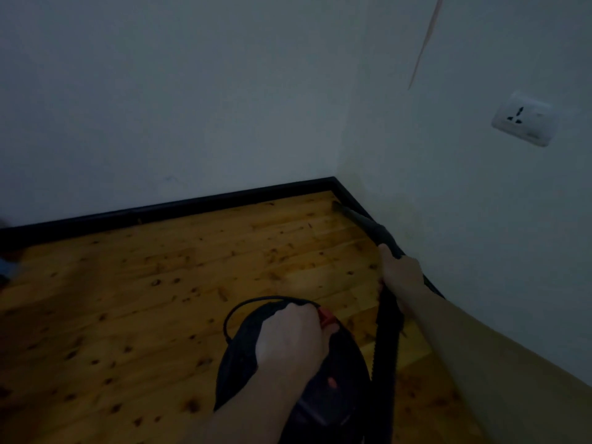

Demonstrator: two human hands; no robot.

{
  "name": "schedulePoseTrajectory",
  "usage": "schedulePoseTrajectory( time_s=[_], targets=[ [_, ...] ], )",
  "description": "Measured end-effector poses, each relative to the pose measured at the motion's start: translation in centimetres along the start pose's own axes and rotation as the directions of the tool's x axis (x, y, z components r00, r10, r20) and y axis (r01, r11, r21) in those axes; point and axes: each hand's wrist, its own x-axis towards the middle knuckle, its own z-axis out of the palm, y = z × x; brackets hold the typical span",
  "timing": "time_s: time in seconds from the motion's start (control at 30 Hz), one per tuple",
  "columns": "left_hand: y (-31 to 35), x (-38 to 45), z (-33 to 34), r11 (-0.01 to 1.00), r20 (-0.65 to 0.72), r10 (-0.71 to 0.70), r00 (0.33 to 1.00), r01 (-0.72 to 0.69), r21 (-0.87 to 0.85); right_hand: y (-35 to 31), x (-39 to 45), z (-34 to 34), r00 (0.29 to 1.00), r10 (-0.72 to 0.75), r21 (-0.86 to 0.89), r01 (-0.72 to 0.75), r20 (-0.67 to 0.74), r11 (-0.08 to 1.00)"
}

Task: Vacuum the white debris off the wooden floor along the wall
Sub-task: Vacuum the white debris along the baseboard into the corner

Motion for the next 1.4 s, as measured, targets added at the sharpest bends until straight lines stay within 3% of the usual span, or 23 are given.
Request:
schedulePoseTrajectory(
  time_s=[0.37, 0.77, 1.1, 1.4],
  targets=[
    [0.9, 4.9, -1.1, 0.987, 0.089, -0.109, 0.99, 0.119, -0.108, -3.7, 3.5, 0.0, 1.0, -0.026, -0.064, 0.026, -0.005, 0.998],
    [0.3, 5.3, -0.8, 0.981, 0.052, -0.15, 0.987, 0.155, -0.115, -5.2, 2.1, 2.8, 0.99, -0.116, -0.037, 0.119, 0.075, 0.992],
    [0.7, 2.7, 0.4, 0.985, 0.036, -0.144, 0.989, 0.146, -0.093, -3.6, -0.9, 3.8, 0.96, -0.142, -0.089, 0.168, 0.242, 0.982],
    [-0.2, 0.2, 1.1, 0.999, -0.027, -0.038, 0.999, 0.037, -0.02, 0.1, -3.6, 1.1, 0.979, -0.089, -0.039, 0.098, 0.182, 0.994]
  ],
)
